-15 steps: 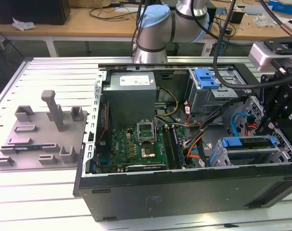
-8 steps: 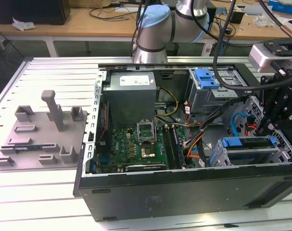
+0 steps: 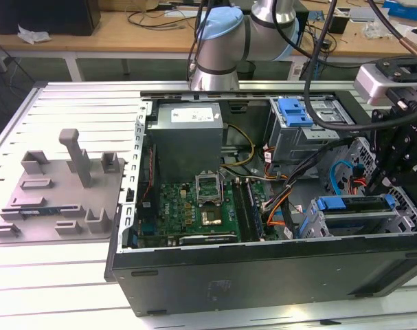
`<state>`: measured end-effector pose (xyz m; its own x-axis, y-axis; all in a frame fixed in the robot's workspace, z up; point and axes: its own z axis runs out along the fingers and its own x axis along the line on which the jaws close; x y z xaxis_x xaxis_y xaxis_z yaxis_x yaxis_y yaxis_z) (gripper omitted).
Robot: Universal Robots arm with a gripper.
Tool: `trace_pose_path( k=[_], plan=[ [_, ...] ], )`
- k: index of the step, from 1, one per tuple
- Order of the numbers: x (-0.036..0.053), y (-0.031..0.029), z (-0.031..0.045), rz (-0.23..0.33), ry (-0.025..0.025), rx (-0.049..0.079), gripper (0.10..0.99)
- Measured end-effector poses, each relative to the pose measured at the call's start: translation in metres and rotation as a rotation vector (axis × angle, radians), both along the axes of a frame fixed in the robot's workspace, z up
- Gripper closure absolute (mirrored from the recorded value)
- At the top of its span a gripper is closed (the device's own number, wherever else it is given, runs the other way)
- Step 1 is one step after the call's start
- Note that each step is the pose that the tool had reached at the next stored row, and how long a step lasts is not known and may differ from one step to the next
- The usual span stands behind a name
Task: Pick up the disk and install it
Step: 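Insert the first disk wire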
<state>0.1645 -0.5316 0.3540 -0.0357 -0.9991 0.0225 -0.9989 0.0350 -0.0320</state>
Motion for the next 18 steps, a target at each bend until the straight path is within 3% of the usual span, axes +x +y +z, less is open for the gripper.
trace_pose_path(
  k=[18],
  plan=[
    [0.0, 0.0, -0.0045, 0.0, 0.0, 0.0, 0.922]
  ],
)
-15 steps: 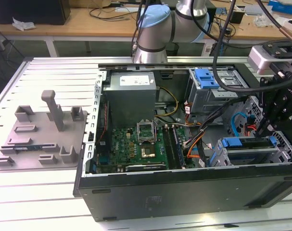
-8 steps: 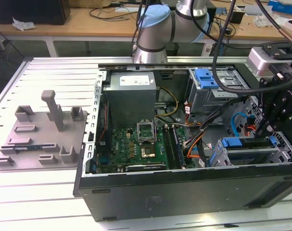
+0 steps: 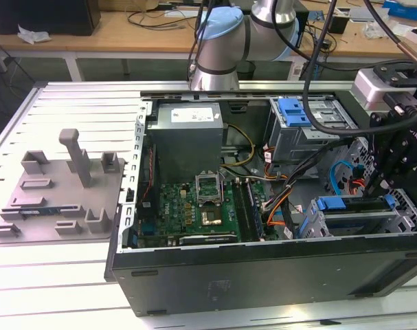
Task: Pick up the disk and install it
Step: 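Insert the first disk wire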
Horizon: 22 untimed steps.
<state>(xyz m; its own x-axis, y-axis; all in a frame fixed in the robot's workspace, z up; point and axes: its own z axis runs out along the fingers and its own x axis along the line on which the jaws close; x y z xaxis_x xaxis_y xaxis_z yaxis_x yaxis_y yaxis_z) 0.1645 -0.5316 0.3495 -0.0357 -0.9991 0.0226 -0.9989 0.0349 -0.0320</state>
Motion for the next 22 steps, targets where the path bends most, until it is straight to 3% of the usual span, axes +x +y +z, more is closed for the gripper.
trace_pose_path(
  k=[22],
  plan=[
    [0.0008, 0.0, -0.0064, 0.0, 0.0, 0.0, 0.922]
  ],
)
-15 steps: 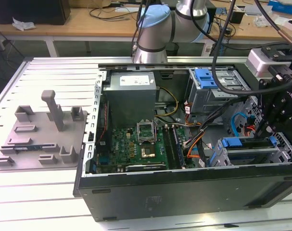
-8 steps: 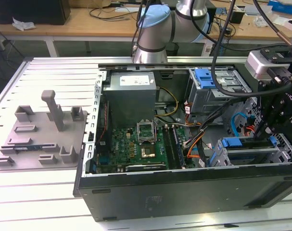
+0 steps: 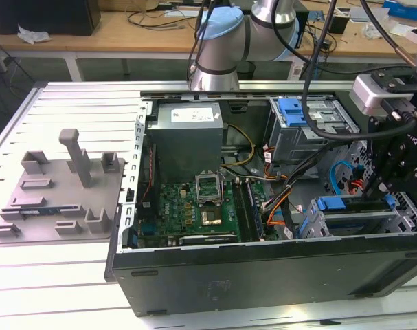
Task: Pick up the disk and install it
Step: 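Insert the first disk wire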
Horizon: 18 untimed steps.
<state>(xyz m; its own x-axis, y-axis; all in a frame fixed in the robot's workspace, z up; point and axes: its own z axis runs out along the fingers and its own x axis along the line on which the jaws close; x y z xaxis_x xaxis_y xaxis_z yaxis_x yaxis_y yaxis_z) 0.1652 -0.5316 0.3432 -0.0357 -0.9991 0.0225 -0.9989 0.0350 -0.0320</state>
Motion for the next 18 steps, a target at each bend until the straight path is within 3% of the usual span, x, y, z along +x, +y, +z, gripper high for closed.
trace_pose_path(
  k=[16, 18],
  plan=[
    [0.0002, 0.0001, -0.0059, 0.0, 0.0003, 0.001, 0.922],
    [0.0002, 0.0001, -0.0054, 0.0, 0.0, 0.001, 0.851]
  ],
)
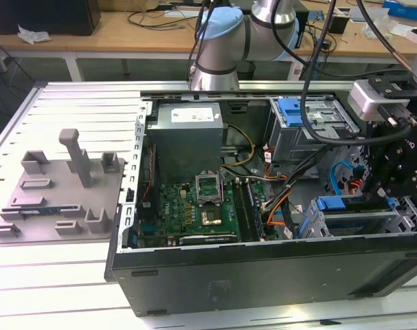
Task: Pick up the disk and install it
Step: 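Insert the first disk wire, then insert the second disk wire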
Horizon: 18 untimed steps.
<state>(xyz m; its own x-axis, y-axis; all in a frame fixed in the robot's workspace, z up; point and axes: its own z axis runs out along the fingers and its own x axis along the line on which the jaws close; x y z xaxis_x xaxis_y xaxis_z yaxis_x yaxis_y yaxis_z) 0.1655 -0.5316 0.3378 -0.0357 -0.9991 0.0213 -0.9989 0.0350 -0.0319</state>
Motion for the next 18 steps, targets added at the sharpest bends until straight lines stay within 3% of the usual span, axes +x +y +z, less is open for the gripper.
trace_pose_path(
  k=[3, 6, 8, 18],
  plan=[
    [0.0, 0.0, 0.0059, 0.0, 0.0, -0.001, 0.725],
    [0.0, 0.0, 0.0151, 0.0, 0.0, -0.001, 0.725],
    [0.0, 0.0001, 0.0312, 0.0, -0.0001, -0.001, 0.725],
    [0.0, 0.0001, 0.0321, 0.0, -0.0001, -0.002, 0.725]
  ],
)
